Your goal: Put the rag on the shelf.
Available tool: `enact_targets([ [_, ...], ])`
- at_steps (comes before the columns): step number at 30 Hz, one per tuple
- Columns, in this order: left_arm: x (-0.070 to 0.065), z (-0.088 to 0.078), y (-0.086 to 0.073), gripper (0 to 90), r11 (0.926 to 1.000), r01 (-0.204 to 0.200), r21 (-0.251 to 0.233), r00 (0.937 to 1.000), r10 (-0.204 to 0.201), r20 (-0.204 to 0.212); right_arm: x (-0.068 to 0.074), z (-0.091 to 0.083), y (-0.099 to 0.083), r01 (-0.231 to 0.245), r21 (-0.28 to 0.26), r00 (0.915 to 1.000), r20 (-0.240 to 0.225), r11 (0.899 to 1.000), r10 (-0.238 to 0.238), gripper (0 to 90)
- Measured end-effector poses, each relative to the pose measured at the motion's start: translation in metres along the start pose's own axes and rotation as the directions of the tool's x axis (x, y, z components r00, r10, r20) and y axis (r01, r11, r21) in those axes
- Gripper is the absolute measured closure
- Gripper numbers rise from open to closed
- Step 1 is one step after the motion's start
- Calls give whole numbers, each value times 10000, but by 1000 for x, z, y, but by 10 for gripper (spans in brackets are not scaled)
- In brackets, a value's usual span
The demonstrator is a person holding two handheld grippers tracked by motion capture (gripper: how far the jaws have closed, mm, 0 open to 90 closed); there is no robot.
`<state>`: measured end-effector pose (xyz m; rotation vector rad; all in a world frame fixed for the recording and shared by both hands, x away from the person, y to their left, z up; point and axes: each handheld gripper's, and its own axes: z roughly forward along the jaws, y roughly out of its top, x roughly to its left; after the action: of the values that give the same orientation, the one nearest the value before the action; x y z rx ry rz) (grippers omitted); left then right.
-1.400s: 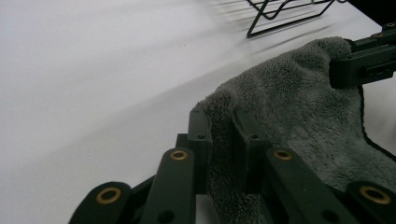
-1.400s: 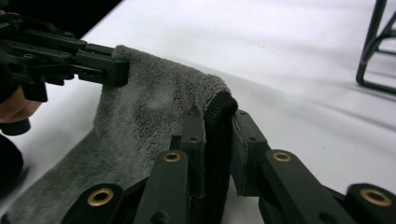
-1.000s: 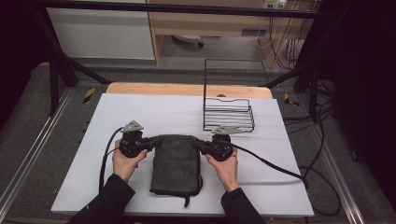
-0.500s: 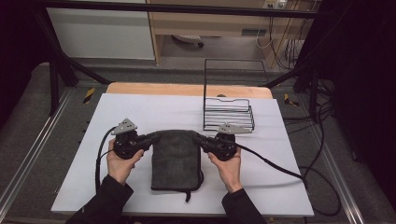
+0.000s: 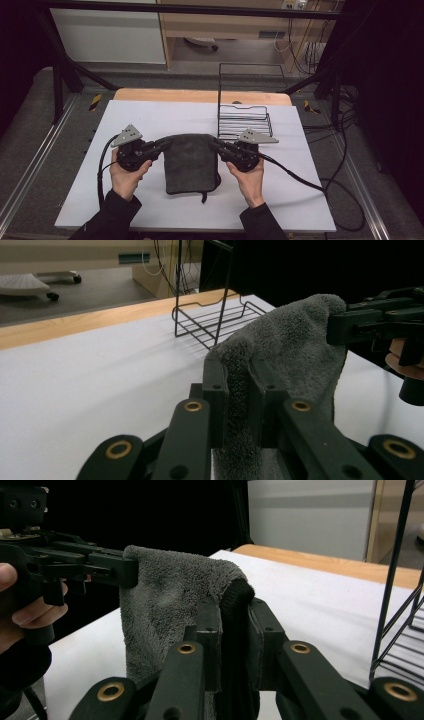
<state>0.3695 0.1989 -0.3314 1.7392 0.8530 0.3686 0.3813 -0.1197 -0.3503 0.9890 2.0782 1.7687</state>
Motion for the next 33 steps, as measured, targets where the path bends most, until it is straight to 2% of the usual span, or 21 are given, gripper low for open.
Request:
enact_targets([
  [7,-8,-4,12,795,9989,-225,-404,9997,226,22,6,-12,13,449,-400,9989,155,9982,-443,792],
  [14,-14,-5,24,795,9961,-376,-803,9991,390,154,9,-23,24,689,-726,9974,239,9950,-673,792],
  [19,-20,-3,33,795,9928,-546,-1064,9984,560,102,12,-30,32,916,-916,9953,404,9916,-882,792],
  [26,-29,4,47,795,9880,-577,-1431,9978,618,249,11,-43,43,1170,-1281,9915,723,9848,-1084,793],
  [33,-38,15,63,796,9814,-655,-1806,9970,717,279,7,-57,54,1256,-1681,9882,1083,9777,-1084,794],
])
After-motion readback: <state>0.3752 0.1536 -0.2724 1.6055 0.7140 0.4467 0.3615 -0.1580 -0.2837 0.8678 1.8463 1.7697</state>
